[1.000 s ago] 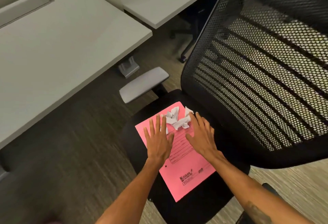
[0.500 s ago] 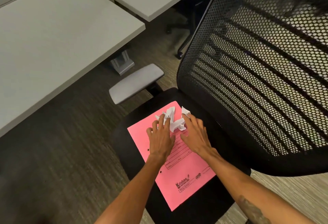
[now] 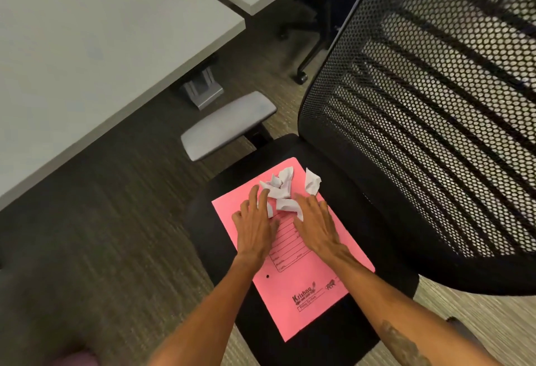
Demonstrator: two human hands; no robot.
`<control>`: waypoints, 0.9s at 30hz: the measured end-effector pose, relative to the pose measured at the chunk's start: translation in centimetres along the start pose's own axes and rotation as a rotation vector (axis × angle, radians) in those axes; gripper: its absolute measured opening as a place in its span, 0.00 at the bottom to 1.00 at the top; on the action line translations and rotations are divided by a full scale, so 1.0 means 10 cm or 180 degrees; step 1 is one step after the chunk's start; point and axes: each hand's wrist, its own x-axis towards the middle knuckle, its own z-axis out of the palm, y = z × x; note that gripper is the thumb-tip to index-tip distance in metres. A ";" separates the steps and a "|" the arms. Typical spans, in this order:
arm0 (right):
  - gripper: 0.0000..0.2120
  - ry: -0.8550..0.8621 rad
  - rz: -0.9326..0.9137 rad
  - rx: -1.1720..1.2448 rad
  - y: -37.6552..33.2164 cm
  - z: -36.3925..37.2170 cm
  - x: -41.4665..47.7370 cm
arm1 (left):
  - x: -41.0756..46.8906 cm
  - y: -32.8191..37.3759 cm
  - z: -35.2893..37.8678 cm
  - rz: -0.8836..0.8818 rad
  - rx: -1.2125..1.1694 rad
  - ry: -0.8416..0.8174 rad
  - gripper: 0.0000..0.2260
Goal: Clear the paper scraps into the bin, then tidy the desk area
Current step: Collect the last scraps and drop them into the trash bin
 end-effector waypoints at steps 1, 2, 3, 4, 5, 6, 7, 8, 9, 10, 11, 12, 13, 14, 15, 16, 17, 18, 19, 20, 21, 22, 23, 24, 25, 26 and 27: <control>0.25 -0.0009 -0.0005 -0.0014 0.01 0.02 -0.04 | 0.01 0.00 0.01 0.0034 0.0000 -0.0003 0.28; 0.23 -0.0010 0.0012 0.0005 0.02 0.04 -0.08 | 0.03 -0.01 0.02 0.0070 0.0019 -0.0013 0.28; 0.21 -0.0009 0.0042 0.0057 0.02 0.07 -0.13 | 0.05 -0.01 0.03 0.0102 0.0060 -0.0019 0.27; 0.20 0.0000 0.0077 0.0139 0.02 0.09 -0.19 | 0.06 -0.01 0.04 0.0135 0.0120 -0.0013 0.25; 0.20 0.0014 0.0112 0.0243 0.02 0.12 -0.24 | 0.07 0.00 0.04 0.0173 0.0178 0.0006 0.24; 0.20 0.0029 0.0148 0.0362 0.03 0.15 -0.30 | 0.08 0.01 0.05 0.0218 0.0217 0.0032 0.24; 0.22 0.0040 0.0191 0.0488 0.04 0.18 -0.36 | 0.08 0.02 0.06 0.0285 0.0250 0.0054 0.24; 0.24 0.0050 0.0244 0.0609 0.04 0.20 -0.41 | 0.08 0.03 0.06 0.0373 0.0297 0.0055 0.25; 0.27 0.0045 0.0311 0.0718 0.06 0.23 -0.46 | 0.06 0.03 0.07 0.0473 0.0351 0.0037 0.26; 0.29 0.0028 0.0383 0.0810 0.08 0.25 -0.50 | 0.05 0.03 0.08 0.0569 0.0381 0.0018 0.26; 0.31 -0.0001 0.0447 0.0866 0.10 0.27 -0.55 | 0.02 0.01 0.08 0.0644 0.0368 0.0002 0.25; 0.31 -0.0024 0.0491 0.0882 0.12 0.28 -0.58 | -0.01 -0.01 0.09 0.0685 0.0307 -0.0007 0.24; 0.31 -0.0030 0.0521 0.0870 0.14 0.28 -0.61 | -0.04 -0.03 0.10 0.0694 0.0228 -0.0023 0.22; 0.31 -0.0024 0.0547 0.0856 0.17 0.28 -0.64 | -0.09 -0.05 0.12 0.0691 0.0186 -0.0065 0.21; 0.31 -0.0017 0.0582 0.0855 0.20 0.27 -0.67 | -0.13 -0.06 0.14 0.0695 0.0203 -0.0124 0.20; 0.30 -0.0012 0.0617 0.0861 0.23 0.25 -0.69 | -0.19 -0.09 0.17 0.0705 0.0241 -0.0171 0.20; 0.29 0.0001 0.0630 0.0863 0.26 0.23 -0.70 | -0.24 -0.11 0.20 0.0704 0.0241 -0.0194 0.19; 0.26 0.0030 0.0613 0.0871 0.29 0.21 -0.71 | -0.28 -0.13 0.22 0.0672 0.0150 -0.0199 0.18; 0.22 0.0071 0.0577 0.0894 0.32 0.19 -0.72 | -0.31 -0.15 0.22 0.0623 0.0011 -0.0221 0.16; 0.18 0.0115 0.0541 0.0918 0.34 0.17 -0.72 | -0.34 -0.14 0.22 0.0578 -0.0162 -0.0252 0.14; 0.15 0.0143 0.0511 0.0934 0.35 0.15 -0.72 | -0.37 -0.12 0.21 0.0534 -0.0359 -0.0304 0.11; 0.12 0.0153 0.0483 0.0941 0.36 0.14 -0.72 | -0.39 -0.09 0.19 0.0460 -0.0590 -0.0352 0.09; 0.11 0.0159 0.0449 0.0938 0.36 0.13 -0.72 | -0.42 -0.05 0.17 0.0331 -0.0862 -0.0412 0.07; 0.10 0.0173 0.0407 0.0933 0.35 0.12 -0.72 | -0.44 0.01 0.15 0.0184 -0.1114 -0.0442 0.06; 0.10 0.0189 0.0362 0.0939 0.33 0.12 -0.72 | -0.46 0.07 0.14 0.0045 -0.1342 -0.0404 0.05; 0.10 0.0197 0.0317 0.0963 0.30 0.12 -0.73 | -0.47 0.14 0.14 -0.0064 -0.1517 -0.0310 0.05; 0.10 0.0192 0.0270 0.0999 0.27 0.13 -0.73 | -0.48 0.22 0.13 -0.0196 -0.1726 -0.0230 0.05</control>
